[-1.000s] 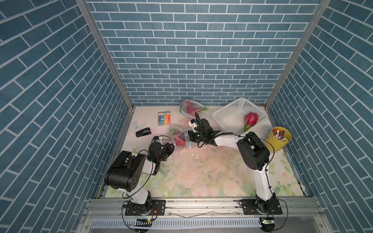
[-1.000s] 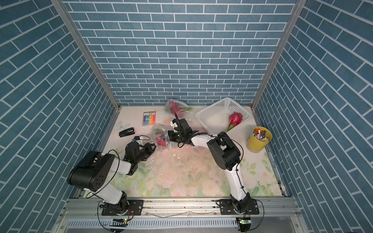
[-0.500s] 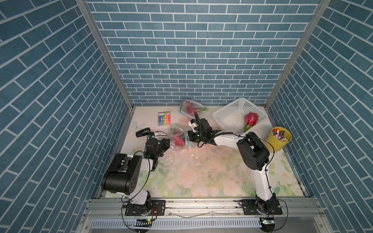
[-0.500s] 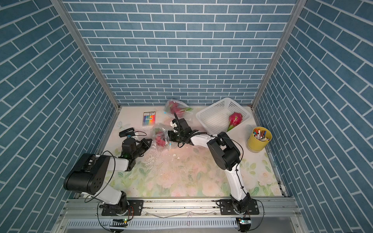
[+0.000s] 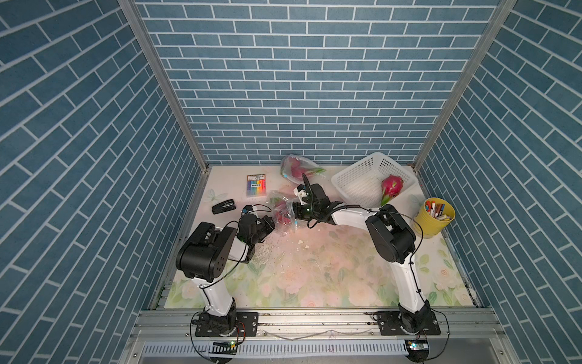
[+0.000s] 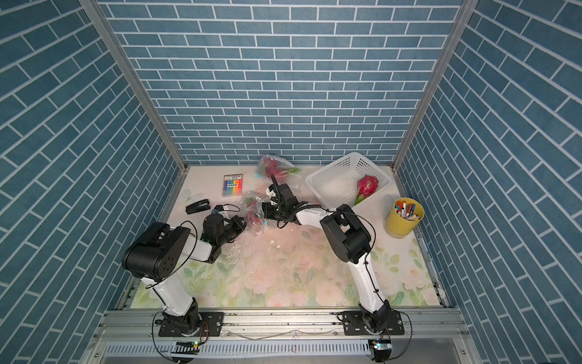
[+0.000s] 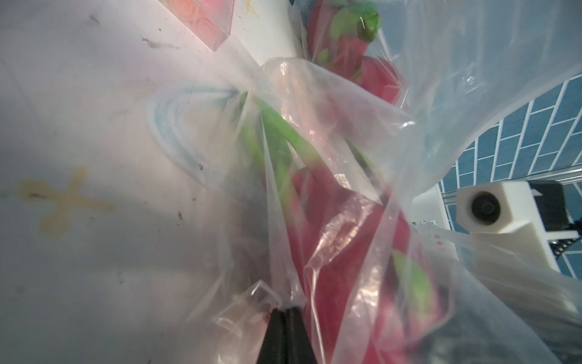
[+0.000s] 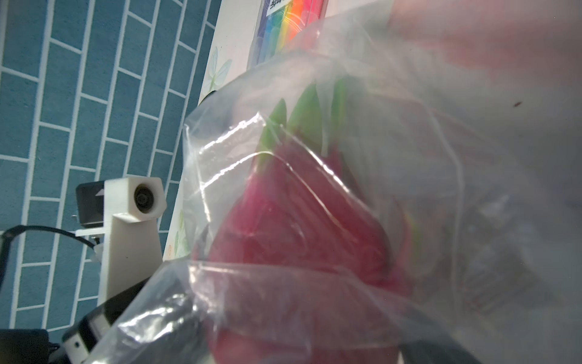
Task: Open the zip-top bag and take out the dragon fruit
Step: Pick up the dragon fruit from the zipper food storage bag.
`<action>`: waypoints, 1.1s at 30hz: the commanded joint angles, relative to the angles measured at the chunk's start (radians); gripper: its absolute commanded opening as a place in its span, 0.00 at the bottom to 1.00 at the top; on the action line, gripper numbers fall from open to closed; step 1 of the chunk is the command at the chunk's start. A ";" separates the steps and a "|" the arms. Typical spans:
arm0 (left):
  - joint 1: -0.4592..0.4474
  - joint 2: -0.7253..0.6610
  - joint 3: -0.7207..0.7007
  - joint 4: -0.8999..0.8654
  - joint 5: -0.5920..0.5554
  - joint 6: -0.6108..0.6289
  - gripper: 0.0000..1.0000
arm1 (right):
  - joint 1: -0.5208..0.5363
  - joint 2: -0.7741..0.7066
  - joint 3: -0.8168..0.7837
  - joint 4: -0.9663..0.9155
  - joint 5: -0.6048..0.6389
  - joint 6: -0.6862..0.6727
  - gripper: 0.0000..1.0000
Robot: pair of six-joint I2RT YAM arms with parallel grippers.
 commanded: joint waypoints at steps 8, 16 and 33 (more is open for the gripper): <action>-0.057 0.009 0.028 0.044 0.124 -0.022 0.00 | 0.038 0.058 0.056 -0.056 0.023 -0.004 0.98; -0.055 -0.011 0.016 0.008 0.125 -0.002 0.00 | 0.037 0.075 0.073 -0.009 0.011 0.006 0.91; 0.113 -0.258 -0.063 0.040 0.286 0.004 0.89 | -0.046 -0.270 -0.151 -0.149 -0.055 -0.127 0.84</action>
